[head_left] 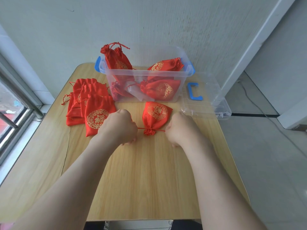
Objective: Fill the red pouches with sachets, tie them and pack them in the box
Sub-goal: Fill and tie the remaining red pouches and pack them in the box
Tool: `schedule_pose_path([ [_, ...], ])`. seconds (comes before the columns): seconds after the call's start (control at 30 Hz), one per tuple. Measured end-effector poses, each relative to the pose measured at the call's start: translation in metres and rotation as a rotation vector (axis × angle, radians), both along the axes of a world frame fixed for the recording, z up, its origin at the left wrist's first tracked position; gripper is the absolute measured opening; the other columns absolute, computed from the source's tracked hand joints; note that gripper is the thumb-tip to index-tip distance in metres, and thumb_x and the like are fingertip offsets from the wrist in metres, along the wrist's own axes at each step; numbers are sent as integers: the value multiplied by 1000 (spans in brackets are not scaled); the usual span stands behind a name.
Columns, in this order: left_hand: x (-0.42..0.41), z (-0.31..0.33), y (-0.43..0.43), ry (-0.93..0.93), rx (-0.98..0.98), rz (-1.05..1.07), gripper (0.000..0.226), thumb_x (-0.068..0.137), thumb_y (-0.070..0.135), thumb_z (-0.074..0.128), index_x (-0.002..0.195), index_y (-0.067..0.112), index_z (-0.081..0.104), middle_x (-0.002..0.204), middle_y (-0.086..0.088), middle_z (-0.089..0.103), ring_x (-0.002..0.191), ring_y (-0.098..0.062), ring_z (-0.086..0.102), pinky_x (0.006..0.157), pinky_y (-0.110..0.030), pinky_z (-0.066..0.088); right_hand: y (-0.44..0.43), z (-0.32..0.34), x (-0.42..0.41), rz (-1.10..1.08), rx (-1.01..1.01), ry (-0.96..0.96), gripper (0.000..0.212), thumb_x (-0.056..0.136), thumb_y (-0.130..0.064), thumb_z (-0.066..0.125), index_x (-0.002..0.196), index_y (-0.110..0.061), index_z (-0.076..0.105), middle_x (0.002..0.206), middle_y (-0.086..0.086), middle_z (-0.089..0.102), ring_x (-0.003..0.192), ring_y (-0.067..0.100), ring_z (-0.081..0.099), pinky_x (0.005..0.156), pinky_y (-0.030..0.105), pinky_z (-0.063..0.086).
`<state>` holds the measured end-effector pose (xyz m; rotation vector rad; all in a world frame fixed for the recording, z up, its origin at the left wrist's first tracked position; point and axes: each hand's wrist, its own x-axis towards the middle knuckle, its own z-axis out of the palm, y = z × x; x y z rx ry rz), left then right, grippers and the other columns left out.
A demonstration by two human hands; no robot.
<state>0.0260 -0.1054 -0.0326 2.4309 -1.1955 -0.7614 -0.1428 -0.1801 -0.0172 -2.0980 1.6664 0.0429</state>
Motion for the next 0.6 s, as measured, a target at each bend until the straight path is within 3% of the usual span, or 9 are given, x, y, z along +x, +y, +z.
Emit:
schedule_pose_path([
  [0.17,-3,0,1,-143,43,-7,23,98,25,60,89,6,70,75,-10,75,61,-30,73,71,-46,66,4,6,2,28,-29,30,19,93,-3,59,111,-10,63,97,8,59,91,34,62,77,38,53],
  [0.27,-3,1,2,-245,-34,37,32,104,35,58,98,4,64,94,-8,71,79,-31,66,74,-44,58,7,10,2,35,-102,52,25,91,-10,62,115,-16,67,116,7,65,112,36,62,98,44,50],
  [0.37,-5,6,2,-253,-200,49,17,101,21,55,115,13,57,105,-7,58,93,-34,54,76,-43,45,6,12,1,45,-196,6,27,88,-14,67,112,-25,72,118,3,69,121,33,59,105,45,46],
  [0.47,-7,8,3,-174,-219,-189,32,84,20,66,116,27,65,113,0,61,108,-28,59,89,-49,54,7,13,0,107,-159,-114,30,83,-10,70,105,-30,74,107,-5,70,112,25,62,100,44,53],
  [0.6,-10,2,5,-159,-161,-277,21,77,27,80,96,33,76,104,9,70,109,-22,65,90,-47,59,8,3,2,209,-154,-148,31,80,-8,72,97,-33,72,100,-9,65,102,20,66,88,40,59],
])
